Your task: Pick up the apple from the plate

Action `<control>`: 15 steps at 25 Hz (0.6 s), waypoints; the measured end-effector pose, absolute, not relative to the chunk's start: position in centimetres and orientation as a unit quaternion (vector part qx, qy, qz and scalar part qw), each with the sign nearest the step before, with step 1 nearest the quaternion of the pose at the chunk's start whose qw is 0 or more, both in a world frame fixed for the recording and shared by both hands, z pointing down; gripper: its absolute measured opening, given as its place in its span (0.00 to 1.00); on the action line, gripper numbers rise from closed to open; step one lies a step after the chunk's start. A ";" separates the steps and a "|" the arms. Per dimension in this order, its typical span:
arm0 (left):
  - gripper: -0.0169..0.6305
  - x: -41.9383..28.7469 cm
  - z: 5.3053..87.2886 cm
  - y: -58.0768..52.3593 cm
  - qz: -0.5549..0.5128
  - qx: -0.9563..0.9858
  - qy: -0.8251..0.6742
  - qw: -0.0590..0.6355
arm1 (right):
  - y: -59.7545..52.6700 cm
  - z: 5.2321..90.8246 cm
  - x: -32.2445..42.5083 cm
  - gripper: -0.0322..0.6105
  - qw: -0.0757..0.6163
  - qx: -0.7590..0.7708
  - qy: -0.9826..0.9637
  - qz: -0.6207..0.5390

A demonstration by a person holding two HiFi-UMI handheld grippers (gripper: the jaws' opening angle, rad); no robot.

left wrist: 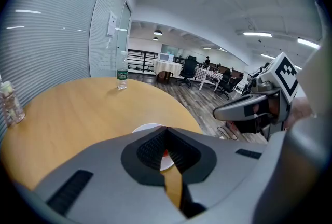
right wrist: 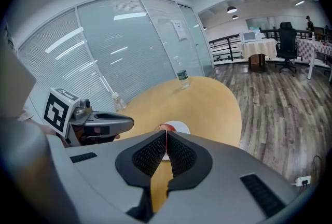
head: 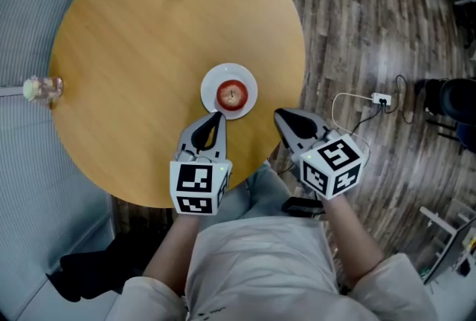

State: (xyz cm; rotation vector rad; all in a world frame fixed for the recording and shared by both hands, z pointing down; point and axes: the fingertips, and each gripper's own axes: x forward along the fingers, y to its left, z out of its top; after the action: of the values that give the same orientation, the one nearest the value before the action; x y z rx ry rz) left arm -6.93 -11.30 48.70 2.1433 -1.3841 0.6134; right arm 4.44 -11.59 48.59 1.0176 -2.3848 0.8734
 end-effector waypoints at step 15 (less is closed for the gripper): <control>0.03 -7.1 51.3 -11.7 0.232 0.788 -0.502 0.272 | -12.3 50.5 4.1 0.10 0.207 0.363 -0.849 0.322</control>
State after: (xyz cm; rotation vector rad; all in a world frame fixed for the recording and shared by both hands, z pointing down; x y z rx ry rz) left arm -7.05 -11.68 51.32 2.1200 -1.3504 0.6253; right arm 4.07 -12.29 50.50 1.0102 -2.3653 0.8966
